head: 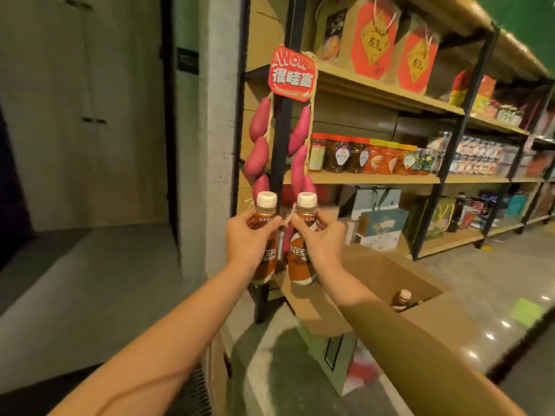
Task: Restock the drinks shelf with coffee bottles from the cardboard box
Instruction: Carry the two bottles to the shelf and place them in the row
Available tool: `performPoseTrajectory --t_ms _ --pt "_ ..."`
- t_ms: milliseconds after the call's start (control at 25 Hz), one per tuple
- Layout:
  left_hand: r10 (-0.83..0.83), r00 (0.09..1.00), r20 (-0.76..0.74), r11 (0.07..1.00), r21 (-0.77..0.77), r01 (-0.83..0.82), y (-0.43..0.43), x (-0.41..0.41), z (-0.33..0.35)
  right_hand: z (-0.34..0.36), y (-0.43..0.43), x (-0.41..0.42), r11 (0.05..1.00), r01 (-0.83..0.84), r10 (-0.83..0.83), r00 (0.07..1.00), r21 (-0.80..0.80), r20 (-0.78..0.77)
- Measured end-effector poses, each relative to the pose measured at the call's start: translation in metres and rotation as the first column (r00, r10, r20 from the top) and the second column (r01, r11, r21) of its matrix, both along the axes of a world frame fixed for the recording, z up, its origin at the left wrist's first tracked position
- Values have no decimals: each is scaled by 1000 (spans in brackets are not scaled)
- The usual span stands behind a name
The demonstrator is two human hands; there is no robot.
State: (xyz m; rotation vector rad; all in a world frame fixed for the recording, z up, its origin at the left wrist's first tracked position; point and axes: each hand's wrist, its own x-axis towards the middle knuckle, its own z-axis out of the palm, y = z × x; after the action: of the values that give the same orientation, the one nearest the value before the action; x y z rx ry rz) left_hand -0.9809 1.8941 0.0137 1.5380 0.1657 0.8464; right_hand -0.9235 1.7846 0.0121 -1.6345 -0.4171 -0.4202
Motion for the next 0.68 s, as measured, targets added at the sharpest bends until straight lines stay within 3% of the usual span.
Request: performPoseTrajectory --t_ms 240,560,680 --pt "365 931 -1 926 106 -363 108 -173 0 14 132 -144 948 -319 319 948 -11 21" --pt "720 690 -74 692 153 -706 253 -490 -6 -1 319 -433 725 -688 688 726 26 -5" --pt "816 562 -139 577 127 -807 295 -618 0 -2 375 -558 610 -791 793 609 49 -28"
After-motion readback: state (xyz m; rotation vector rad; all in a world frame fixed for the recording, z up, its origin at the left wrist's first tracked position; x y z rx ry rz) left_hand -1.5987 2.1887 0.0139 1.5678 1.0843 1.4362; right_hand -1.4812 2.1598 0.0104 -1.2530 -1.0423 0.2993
